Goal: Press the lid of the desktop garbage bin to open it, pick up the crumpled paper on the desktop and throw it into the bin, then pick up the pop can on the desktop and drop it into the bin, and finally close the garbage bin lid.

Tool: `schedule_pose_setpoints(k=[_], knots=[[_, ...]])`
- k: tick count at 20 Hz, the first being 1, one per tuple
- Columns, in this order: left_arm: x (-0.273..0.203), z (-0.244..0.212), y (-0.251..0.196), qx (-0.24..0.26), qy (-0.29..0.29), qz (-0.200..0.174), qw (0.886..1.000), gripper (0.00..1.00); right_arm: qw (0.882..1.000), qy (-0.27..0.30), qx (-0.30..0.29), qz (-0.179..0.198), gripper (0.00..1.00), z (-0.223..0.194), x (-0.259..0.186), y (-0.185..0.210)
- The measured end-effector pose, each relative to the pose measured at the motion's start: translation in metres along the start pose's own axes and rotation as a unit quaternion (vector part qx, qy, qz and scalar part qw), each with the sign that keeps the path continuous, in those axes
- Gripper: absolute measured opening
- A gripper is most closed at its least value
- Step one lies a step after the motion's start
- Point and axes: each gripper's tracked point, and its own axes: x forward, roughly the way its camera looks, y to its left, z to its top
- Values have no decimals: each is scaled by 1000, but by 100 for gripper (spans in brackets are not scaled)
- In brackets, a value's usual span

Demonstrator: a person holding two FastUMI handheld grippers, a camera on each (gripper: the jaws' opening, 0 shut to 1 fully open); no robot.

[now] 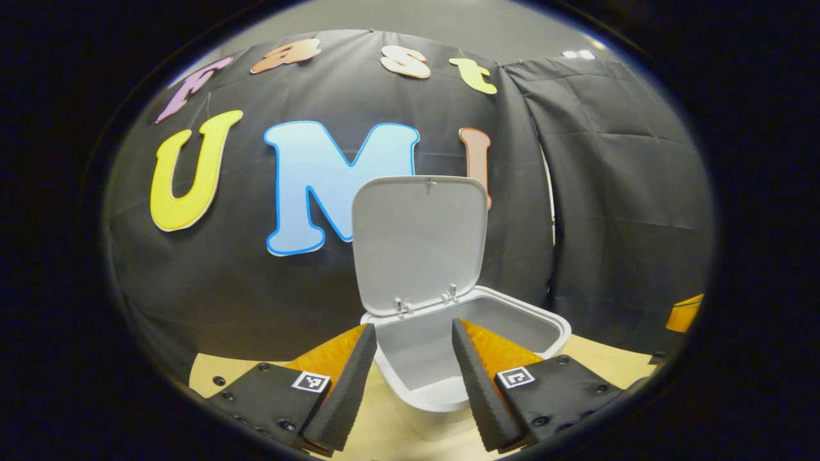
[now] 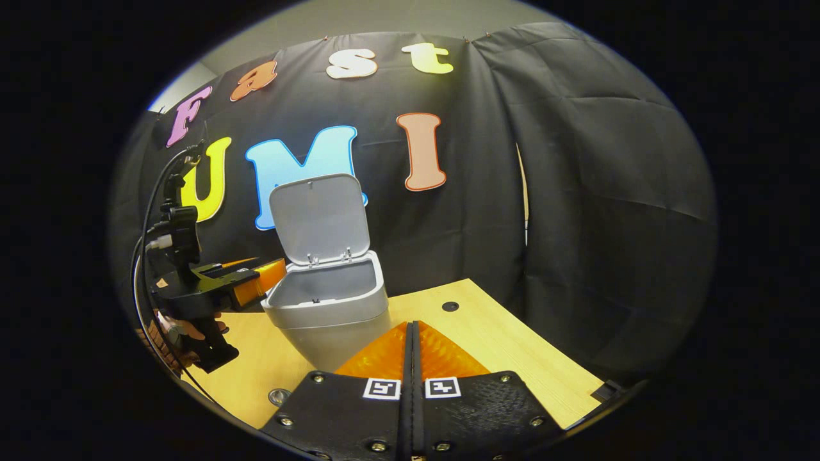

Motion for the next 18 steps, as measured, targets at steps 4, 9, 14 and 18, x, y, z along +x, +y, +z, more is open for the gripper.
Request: schedule_pose_setpoints(k=[4, 9, 14, 18], knots=[[-21, 1, 22, -8, -1, 23, 1000, 84, 1000, 3, -6, 24, 0, -1, 7, 20], [-57, -2, 63, -21, -3, 69, 997, 95, 998, 11, -15, 66, 0, -8, 15, 55], [-100, -8, 114, -23, -1, 132, 991, 95, 993, 25, -31, 111, 0, -19, 24, 94], [-130, -17, 147, -27, 5, 170, 985, 95, 988, 40, -45, 142, 0, -31, 30, 121]])
